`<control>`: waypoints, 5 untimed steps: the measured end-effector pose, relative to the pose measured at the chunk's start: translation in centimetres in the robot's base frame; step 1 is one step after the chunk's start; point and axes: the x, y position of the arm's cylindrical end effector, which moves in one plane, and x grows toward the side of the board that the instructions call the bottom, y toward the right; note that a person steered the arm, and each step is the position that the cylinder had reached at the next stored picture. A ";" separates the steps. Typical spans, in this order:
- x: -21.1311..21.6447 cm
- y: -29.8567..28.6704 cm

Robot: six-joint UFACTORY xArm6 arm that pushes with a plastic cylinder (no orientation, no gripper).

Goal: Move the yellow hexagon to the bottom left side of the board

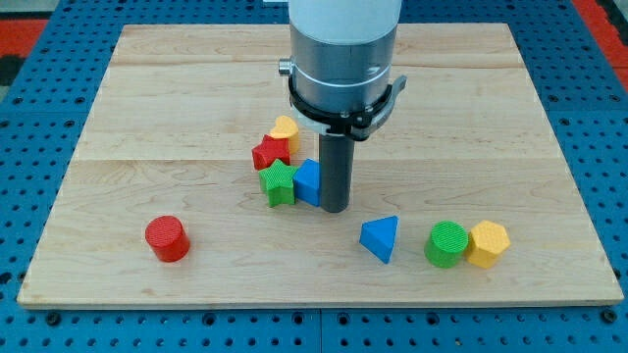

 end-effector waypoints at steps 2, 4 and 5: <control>-2.5 0.0; -5.8 0.0; -2.7 4.4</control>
